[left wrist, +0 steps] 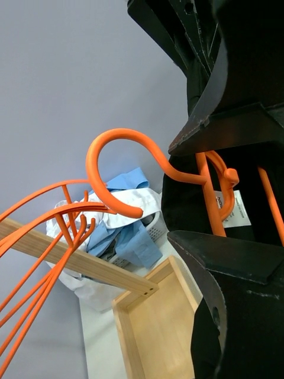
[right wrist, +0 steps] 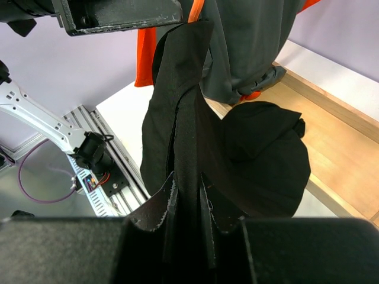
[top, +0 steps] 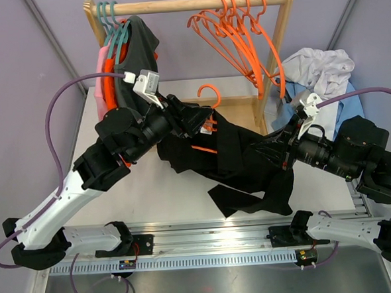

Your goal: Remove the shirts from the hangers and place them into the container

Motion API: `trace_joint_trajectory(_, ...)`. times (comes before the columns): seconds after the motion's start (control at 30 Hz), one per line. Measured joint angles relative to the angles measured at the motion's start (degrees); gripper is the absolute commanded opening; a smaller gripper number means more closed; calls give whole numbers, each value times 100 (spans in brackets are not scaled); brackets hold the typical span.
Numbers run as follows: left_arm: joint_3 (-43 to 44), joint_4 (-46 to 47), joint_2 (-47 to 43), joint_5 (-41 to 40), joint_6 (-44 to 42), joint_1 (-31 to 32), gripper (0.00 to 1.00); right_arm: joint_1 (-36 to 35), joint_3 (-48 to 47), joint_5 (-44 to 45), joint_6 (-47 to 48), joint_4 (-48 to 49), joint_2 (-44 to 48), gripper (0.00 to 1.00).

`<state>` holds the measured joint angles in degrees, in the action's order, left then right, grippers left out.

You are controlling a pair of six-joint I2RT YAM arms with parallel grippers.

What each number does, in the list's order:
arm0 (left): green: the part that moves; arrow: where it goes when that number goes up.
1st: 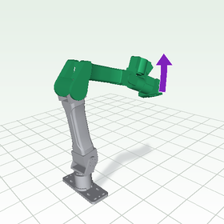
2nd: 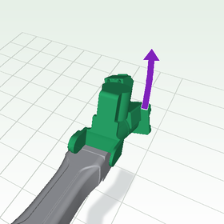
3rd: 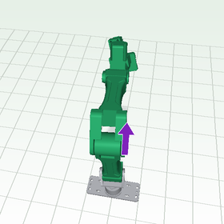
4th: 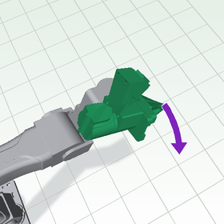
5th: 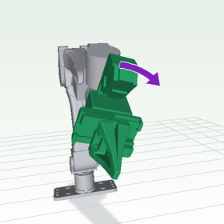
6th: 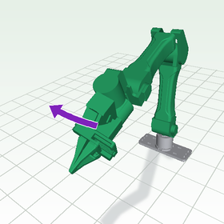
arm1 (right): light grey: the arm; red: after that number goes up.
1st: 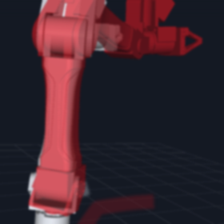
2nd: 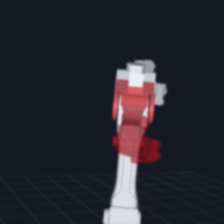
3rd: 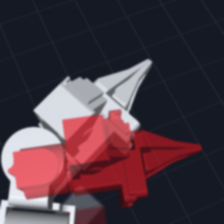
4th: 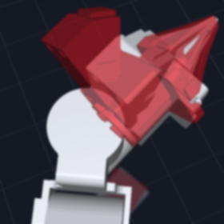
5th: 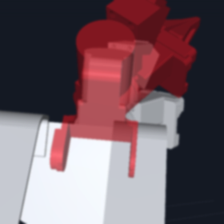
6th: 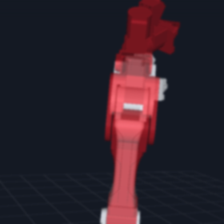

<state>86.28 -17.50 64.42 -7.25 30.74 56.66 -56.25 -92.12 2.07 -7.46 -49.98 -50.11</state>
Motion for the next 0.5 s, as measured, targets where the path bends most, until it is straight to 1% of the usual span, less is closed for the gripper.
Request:
trace_joint_trajectory(0.23,-83,138,68,190,199,0,52,0,0,0,0,2,-2,0)
trace_joint_trajectory(0.33,-157,214,81,267,267,0,47,0,0,0,0,9,-4,0)
trace_joint_trajectory(0.43,-162,275,138,343,337,0,34,0,2,0,0,44,-7,0)
trace_joint_trajectory(0.47,-166,304,162,374,365,0,25,0,2,0,0,57,-7,0)
trace_joint_trajectory(0.5,-168,348,186,407,387,0,21,0,4,0,0,72,-9,0)
